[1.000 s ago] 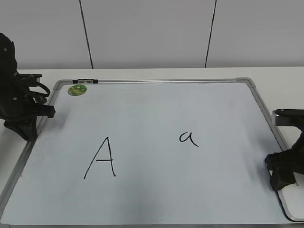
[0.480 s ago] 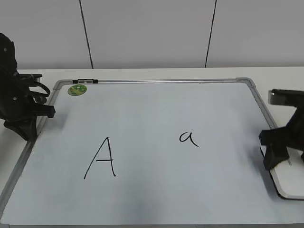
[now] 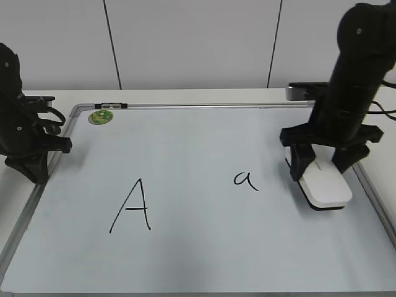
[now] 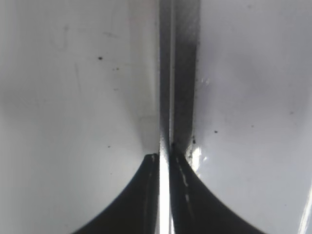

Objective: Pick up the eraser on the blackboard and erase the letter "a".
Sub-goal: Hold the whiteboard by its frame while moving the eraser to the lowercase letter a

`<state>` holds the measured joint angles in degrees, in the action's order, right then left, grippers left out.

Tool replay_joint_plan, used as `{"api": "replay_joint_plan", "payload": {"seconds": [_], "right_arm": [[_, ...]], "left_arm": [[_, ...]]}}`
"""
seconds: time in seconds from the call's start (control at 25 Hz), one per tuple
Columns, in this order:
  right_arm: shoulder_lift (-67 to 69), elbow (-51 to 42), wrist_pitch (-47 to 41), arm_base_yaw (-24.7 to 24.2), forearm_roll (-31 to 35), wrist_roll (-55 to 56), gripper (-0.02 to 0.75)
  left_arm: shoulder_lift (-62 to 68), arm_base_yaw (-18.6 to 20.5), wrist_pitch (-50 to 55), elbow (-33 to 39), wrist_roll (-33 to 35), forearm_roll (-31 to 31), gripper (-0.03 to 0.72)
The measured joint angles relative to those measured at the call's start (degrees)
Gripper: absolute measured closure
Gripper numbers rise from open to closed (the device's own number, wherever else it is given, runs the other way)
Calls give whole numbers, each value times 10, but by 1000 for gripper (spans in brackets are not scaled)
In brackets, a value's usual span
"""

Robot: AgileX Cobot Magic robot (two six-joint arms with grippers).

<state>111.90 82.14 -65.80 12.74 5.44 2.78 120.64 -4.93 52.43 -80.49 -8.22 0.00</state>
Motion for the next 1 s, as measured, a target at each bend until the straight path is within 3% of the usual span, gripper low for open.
{"api": "replay_joint_plan", "payload": {"seconds": [0.44, 0.76, 1.0], "right_arm": [[150, 170, -31, 30, 4, 0, 211], [184, 201, -57, 42, 5, 1, 212], [196, 212, -61, 108, -22, 0, 212]], "left_arm": [[0, 0, 0, 0, 0, -4, 647], [1, 1, 0, 0, 2, -5, 647], [1, 3, 0, 0, 3, -6, 647]]}}
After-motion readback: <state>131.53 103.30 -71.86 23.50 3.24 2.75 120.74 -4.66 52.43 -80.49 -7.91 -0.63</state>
